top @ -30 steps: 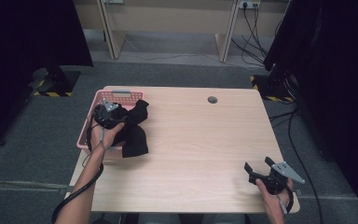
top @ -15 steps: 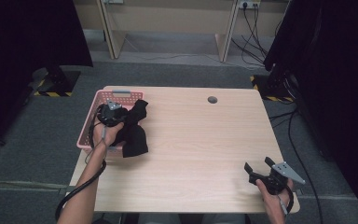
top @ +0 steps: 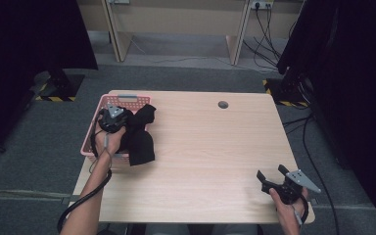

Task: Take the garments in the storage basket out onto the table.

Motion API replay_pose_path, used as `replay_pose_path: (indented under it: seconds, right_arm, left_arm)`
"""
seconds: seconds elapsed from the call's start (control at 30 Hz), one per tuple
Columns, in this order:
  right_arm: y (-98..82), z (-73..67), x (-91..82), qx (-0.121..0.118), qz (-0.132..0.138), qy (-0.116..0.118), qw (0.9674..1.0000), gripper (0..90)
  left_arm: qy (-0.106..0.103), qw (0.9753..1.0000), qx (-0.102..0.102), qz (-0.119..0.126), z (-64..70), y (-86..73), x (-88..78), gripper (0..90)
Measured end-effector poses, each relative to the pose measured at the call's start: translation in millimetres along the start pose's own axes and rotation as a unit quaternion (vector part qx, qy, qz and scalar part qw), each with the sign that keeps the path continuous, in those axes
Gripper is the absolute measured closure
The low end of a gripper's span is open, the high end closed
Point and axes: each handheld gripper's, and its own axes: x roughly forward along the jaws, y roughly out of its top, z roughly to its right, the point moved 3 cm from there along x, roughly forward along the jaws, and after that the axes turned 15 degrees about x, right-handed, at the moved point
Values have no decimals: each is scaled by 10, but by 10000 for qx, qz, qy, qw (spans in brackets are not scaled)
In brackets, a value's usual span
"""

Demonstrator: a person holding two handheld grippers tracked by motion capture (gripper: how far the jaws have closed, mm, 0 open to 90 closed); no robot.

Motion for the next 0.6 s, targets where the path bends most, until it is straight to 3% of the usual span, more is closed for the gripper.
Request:
replay_pose_path:
  seconds: [0.2,0.5,0.6]
  right_arm:
    - [0,0,3,11,-5,-14,10000,32]
    - [0,0,2,17,5,-17,10000,32]
    - [1,1,3,17,2,-26,10000,32]
  left_arm:
    - [230,9980,-89,582,-76,137,-181,802]
    - [447,9905,-200,1282,-156,371,-426,803]
    - [504,9887,-164,1404,-175,442,-495,803]
